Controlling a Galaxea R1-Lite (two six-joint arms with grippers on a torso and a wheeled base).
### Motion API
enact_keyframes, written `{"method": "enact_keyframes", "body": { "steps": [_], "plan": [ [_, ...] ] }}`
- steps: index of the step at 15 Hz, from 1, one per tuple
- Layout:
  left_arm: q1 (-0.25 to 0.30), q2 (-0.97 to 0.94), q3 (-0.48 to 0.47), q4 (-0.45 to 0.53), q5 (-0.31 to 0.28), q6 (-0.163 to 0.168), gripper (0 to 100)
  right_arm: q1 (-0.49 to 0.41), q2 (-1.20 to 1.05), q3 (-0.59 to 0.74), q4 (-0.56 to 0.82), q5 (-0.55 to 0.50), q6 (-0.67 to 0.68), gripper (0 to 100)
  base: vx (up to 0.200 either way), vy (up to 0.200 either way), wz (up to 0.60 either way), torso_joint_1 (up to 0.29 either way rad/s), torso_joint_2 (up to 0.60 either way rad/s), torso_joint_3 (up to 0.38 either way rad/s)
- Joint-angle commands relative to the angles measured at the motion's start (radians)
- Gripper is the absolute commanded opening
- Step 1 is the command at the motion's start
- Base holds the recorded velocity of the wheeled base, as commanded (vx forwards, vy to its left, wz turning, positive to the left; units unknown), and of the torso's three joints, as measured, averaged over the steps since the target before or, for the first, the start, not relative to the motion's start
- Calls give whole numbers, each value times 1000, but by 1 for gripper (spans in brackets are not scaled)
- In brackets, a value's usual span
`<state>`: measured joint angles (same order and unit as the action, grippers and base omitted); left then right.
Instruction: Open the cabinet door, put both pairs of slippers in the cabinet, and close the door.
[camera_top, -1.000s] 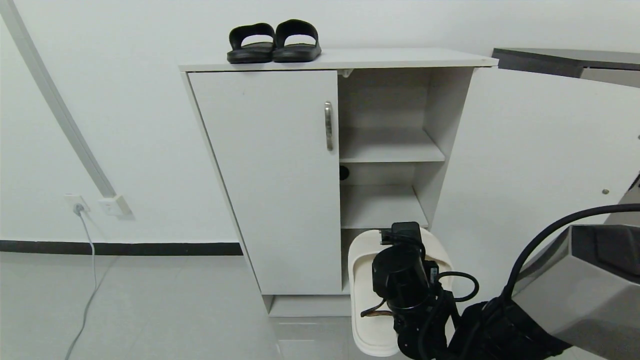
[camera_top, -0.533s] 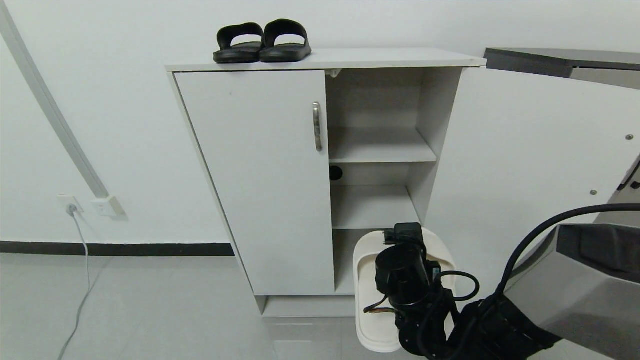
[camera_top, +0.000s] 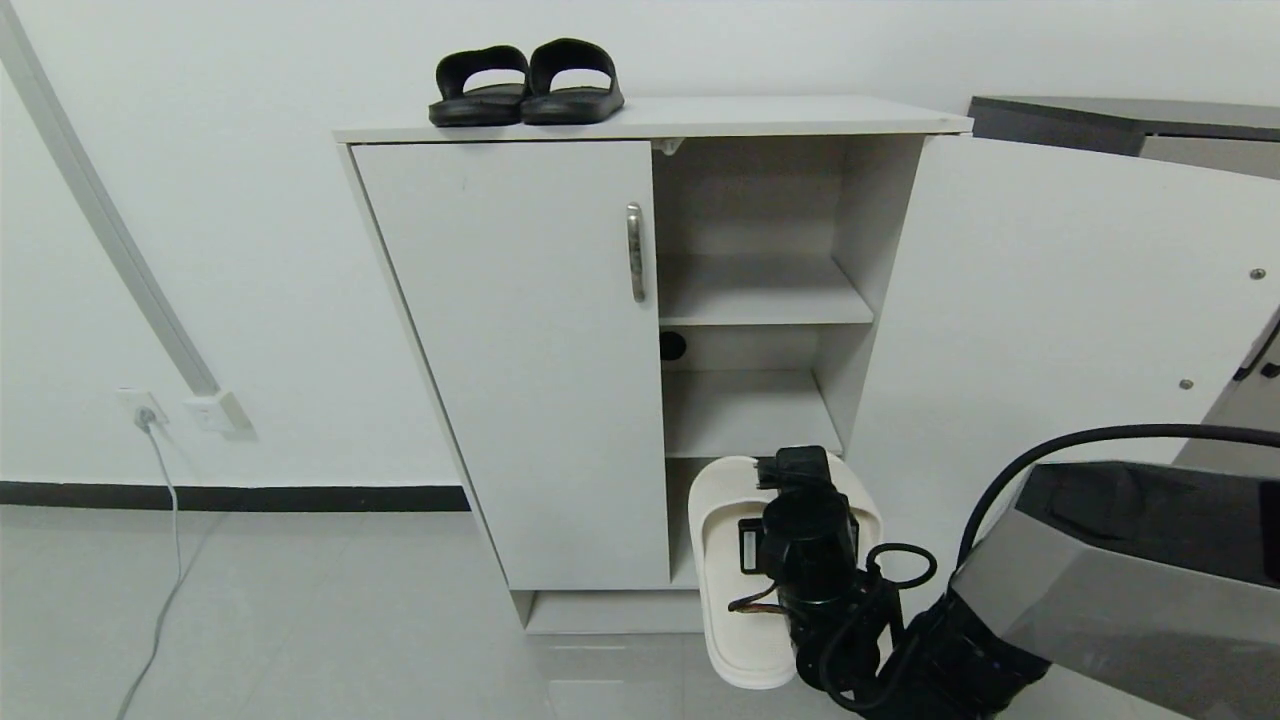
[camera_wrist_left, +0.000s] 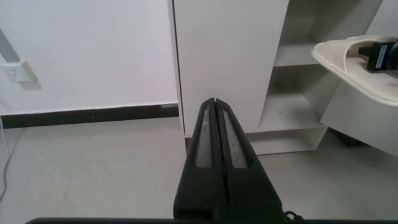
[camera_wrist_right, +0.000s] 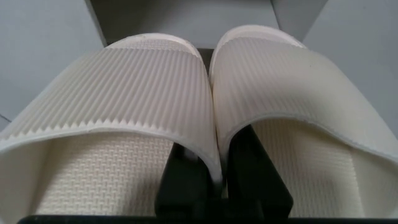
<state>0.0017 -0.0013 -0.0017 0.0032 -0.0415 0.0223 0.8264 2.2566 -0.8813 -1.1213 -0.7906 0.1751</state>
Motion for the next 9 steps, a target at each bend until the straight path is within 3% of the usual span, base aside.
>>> {"method": "enact_keyframes", "body": {
  "steps": [1, 3, 9],
  "plan": [
    [0, 1, 0, 0, 0, 1, 0, -21, 72, -19, -48, 4, -26, 0, 0, 0, 0, 0, 0, 0],
    [0, 1, 0, 0, 0, 2, 0, -33, 109, -48, -57, 11, -34, 0, 0, 0, 0, 0, 0, 0],
    [0, 1, 0, 0, 0, 2, 0, -43, 146, -94, -54, 13, -34, 0, 0, 0, 0, 3, 2, -175]
  ]
}}
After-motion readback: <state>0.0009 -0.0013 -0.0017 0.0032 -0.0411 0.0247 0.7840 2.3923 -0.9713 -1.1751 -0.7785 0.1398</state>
